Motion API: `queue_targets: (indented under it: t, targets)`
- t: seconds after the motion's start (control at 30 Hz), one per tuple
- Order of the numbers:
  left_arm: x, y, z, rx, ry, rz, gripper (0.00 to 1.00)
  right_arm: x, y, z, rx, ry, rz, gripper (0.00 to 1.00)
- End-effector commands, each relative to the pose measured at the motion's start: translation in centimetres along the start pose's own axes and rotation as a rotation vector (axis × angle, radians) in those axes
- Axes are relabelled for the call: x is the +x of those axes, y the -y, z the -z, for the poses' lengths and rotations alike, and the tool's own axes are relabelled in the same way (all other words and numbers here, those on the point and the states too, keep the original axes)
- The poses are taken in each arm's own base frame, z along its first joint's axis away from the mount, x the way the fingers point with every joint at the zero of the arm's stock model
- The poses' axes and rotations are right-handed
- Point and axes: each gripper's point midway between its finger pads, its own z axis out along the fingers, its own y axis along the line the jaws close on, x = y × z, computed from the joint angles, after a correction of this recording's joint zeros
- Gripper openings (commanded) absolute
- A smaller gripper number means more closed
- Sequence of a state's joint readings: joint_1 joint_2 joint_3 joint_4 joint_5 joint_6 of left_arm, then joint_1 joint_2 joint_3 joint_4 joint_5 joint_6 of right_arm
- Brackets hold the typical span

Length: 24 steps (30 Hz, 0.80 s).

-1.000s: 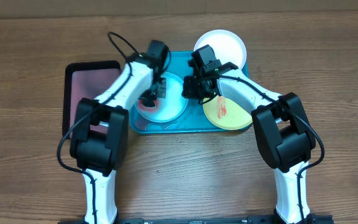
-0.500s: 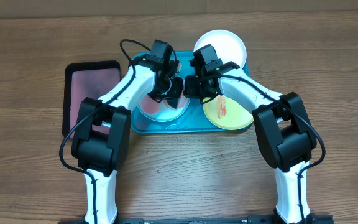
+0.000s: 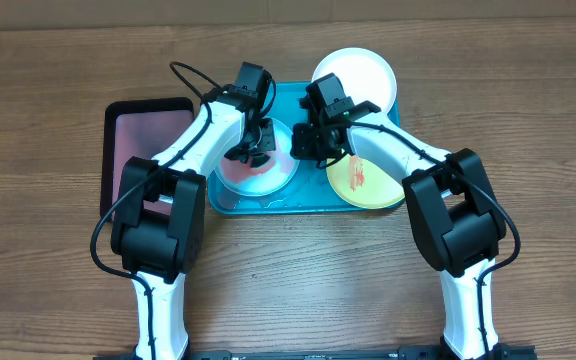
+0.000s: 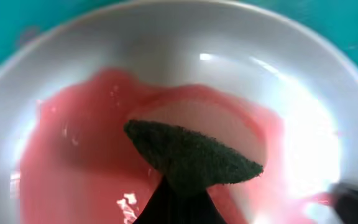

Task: Clean dirty plates on tray and stack at the side
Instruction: 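Scrub the white plate with the sponge while right gripper holds its rim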

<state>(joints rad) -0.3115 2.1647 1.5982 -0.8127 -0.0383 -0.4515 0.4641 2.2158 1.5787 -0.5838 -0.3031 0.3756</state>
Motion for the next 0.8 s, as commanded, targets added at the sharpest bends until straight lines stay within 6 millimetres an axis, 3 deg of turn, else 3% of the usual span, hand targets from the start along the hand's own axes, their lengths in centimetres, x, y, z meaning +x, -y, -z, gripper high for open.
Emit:
queue_targets:
  t: [0.0,0.17,0.27,0.43,0.57,0.77]
  targets:
    - [1.7,-5.1,-1.9,-0.175,-0.081,-0.070,0.04,0.1,1.1,-0.5,0.024,-0.010,-0.020,0.04]
    - [5.9,1.9,-0.7,0.296,-0.262,-0.352,0.04,0.4,1.1,-0.5,0.025,-0.023,-0.044,0.04]
    - [6.2,3.6,0.2,0.404,-0.275,-0.350,0.04,1.4,0.9,-0.4,0.005,-0.071,-0.083,0.04]
    - [2.6,2.5,-0.4,0.266,-0.164,-0.180,0.04,3.5,0.7,-0.1,-0.012,-0.163,-0.158,0.04]
    - [-0.4,0.2,-0.5,0.069,-0.044,-0.056,0.04,4.5,1.1,0.0,0.014,-0.201,-0.223,0.04]
    - [-3.0,-2.5,2.2,-0.291,0.128,-0.092,0.04,4.5,1.3,0.0,0.027,-0.198,-0.235,0.04]
